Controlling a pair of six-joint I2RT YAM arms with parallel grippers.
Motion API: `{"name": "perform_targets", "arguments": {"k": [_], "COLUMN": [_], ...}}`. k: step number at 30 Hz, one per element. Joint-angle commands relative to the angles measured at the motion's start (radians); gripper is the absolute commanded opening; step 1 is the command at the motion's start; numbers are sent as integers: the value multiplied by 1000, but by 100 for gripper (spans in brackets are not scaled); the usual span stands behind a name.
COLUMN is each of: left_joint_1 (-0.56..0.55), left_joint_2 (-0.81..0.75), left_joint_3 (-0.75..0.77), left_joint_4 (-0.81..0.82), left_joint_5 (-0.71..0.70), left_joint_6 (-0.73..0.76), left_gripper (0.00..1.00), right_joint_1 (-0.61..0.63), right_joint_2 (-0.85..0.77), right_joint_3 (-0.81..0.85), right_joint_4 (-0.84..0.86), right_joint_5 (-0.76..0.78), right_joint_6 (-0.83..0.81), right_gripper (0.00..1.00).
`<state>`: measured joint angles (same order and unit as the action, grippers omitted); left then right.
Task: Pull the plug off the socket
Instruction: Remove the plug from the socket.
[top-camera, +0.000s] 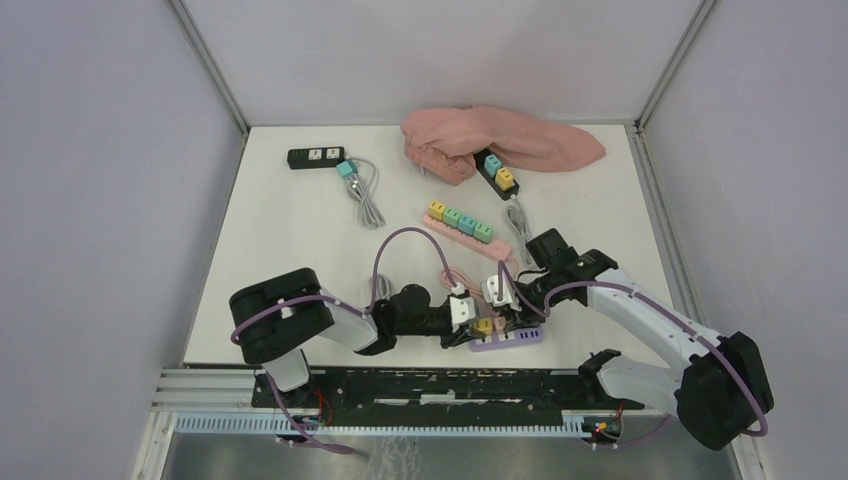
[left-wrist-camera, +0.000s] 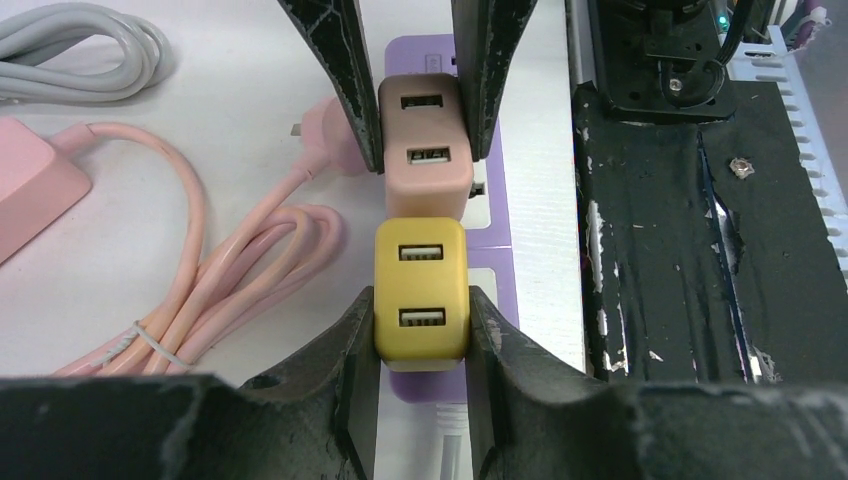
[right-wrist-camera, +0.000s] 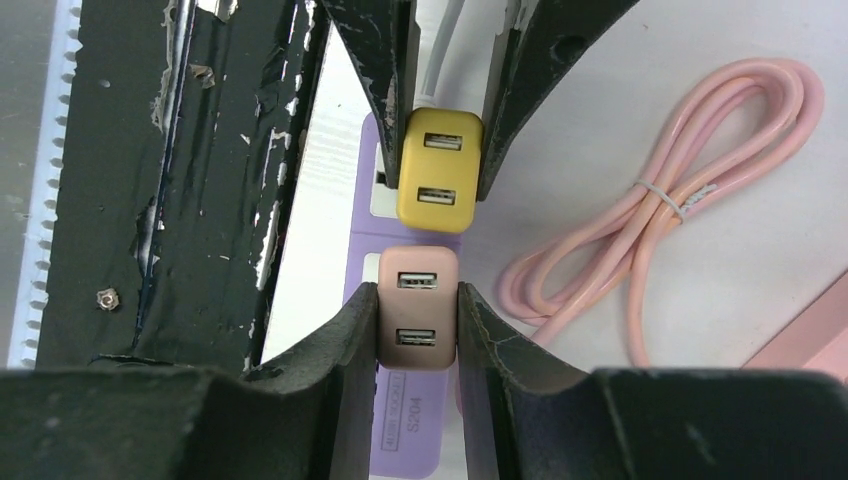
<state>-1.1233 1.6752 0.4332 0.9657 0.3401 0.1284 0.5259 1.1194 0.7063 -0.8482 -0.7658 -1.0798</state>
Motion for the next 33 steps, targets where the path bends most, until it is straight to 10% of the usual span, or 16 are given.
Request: {"name": "perform_targets", "arguments": {"k": [1,16,23,29,33], "left_joint_1": [2,1,2,3,10], "left_joint_2": [45,19,-170,-408,-523], "left_joint_3": [19,11,-58,-47,44], "left_joint_4": [-77,-118,-4,-138,-368], "left_joint_5": [-6,-25,-137,-227,-316], "left_joint_6": [28,33,-107,-165,-297], "left_gripper": [3,6,78,94,99], "right_joint_1": [43,-114,-223,-307,-368], "right_joint_2": [-3,-37,13,-4,11], "right_joint_3": [54,101,214,219,179], "right_joint_4": [80,-137,-205,-81,154], "right_joint_5": [-113,-216,-233,-307,-323], "right_joint_6": [135,6,143,410,862], "right_gripper": [0,0,0,0,0]}}
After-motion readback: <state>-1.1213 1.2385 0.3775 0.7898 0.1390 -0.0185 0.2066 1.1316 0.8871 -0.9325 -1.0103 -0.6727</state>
